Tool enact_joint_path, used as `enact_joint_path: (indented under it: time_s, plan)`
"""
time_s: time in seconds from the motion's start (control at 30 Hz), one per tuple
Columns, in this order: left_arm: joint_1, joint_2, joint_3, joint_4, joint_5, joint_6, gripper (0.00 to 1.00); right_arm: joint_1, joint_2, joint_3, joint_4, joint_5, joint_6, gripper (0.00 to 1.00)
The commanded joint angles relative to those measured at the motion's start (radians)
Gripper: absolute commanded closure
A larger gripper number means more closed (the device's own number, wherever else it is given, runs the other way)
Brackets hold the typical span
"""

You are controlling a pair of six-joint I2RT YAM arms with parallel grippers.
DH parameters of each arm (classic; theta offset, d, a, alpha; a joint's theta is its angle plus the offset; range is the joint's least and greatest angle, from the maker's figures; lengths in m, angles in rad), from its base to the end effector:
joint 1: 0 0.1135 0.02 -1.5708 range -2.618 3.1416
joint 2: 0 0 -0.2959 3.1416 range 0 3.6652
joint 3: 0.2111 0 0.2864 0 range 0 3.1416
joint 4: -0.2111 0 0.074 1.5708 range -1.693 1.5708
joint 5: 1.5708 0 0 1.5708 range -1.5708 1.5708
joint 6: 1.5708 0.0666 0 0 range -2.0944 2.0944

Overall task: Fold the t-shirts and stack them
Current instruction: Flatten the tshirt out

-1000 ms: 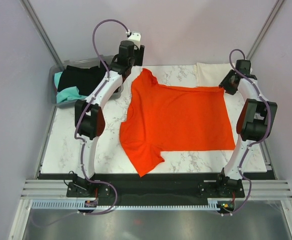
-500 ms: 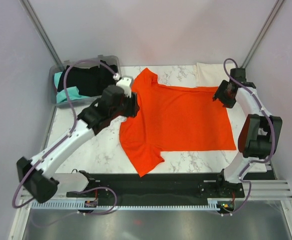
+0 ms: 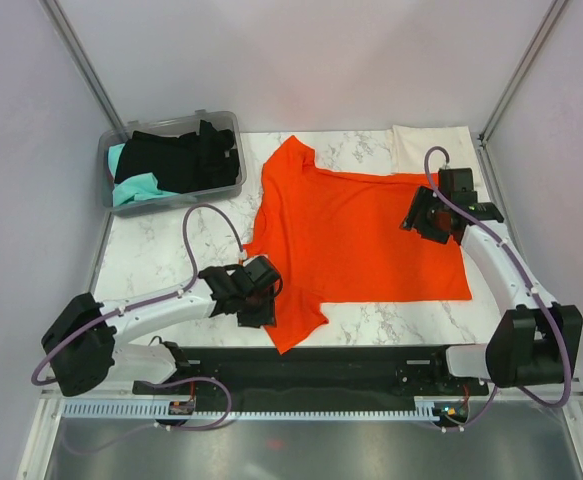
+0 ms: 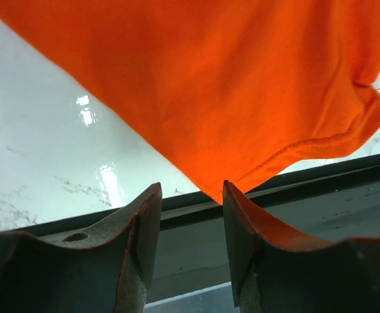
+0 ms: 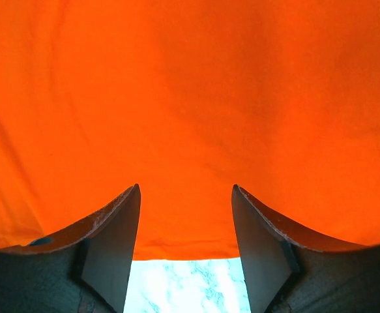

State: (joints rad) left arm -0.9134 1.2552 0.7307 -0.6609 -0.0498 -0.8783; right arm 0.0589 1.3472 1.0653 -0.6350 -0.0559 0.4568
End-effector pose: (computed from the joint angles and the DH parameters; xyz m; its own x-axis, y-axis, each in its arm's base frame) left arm 0.1575 -0.1986 0.1763 -0.9612 -0.0128 -0.2755 0.0617 0.9637 -0.2599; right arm 0.3247 0.0229 0.2703 -0.7520 0.3968 -0.5264 0.2663 0.9133 0.3081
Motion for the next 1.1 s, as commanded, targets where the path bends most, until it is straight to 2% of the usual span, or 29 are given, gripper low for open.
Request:
enact_joint_path:
  time_s: [0.0,0.27,0.6,0.8,1.0,1.07]
  plan:
    - [-0.025,-0.002,-0.022,-0.008,-0.022,-0.186,0.51,0.001,-0.071,-0.01,-0.022,0.005,-0.021,0.34]
    - [-0.03,0.032,-0.06,0.007,-0.036,-0.281,0.5,-0.001,-0.14,-0.044,-0.034,0.004,-0.029,0.34]
    - [-0.028,0.087,-0.048,0.055,-0.151,-0.265,0.51,-0.001,-0.126,-0.031,-0.048,0.007,-0.056,0.35]
    - [-0.024,0.157,-0.045,0.073,-0.163,-0.252,0.53,0.001,-0.115,-0.048,-0.051,0.013,-0.066,0.35]
    - [-0.002,0.191,-0.053,0.087,-0.183,-0.24,0.65,-0.001,-0.112,-0.061,-0.046,0.022,-0.056,0.35]
    - [0.019,0.185,-0.062,0.09,-0.191,-0.226,0.72,-0.001,-0.114,-0.067,-0.046,0.022,-0.05,0.35]
